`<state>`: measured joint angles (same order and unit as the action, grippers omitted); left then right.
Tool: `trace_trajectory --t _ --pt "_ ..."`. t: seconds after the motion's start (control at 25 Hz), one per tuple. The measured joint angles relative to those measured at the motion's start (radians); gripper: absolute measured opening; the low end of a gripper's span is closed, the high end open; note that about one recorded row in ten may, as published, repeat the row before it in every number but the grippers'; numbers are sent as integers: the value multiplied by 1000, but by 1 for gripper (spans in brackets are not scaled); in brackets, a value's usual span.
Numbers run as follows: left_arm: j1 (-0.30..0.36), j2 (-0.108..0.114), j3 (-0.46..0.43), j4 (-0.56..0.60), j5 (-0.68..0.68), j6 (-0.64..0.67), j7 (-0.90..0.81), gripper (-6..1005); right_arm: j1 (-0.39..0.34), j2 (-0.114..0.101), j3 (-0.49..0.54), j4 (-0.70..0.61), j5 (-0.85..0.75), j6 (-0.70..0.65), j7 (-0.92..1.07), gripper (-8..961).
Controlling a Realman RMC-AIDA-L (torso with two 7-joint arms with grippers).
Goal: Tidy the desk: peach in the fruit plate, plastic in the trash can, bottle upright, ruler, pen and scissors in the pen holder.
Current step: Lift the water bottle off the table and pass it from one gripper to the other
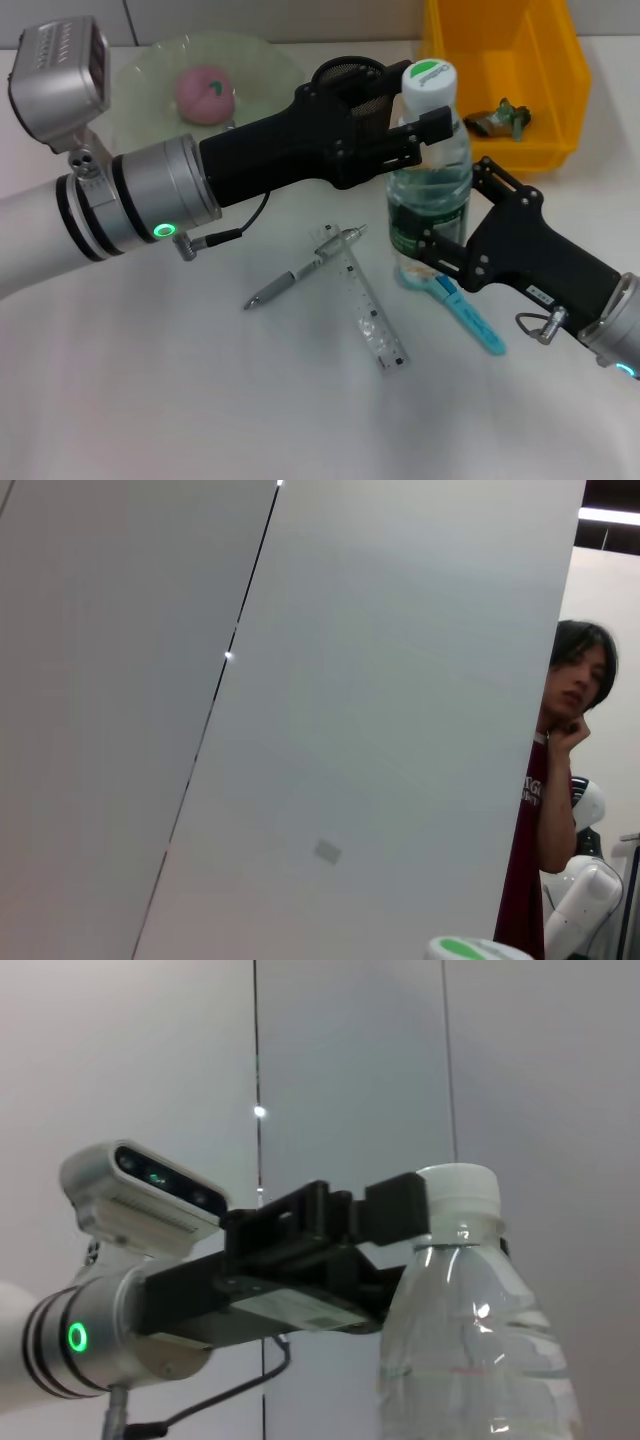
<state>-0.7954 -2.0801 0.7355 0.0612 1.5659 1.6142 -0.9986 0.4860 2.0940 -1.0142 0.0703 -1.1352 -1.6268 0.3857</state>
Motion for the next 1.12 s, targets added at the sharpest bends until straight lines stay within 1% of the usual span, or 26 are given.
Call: trace_trajectory --t 0.28,0.84,1.0,1.12 --pt "-7 0 2 -7 0 -6 2 696 19 0 1 10 -6 2 -1 792" --pt "-3 0 -5 -11 0 -14 31 646 26 0 0 14 -9 5 0 797" --pt "-1 -1 -5 -11 -1 -14 43 494 26 0 0 14 -10 5 0 799" --pt "-1 -1 -5 -11 -2 -14 46 484 26 0 0 14 -10 5 0 800"
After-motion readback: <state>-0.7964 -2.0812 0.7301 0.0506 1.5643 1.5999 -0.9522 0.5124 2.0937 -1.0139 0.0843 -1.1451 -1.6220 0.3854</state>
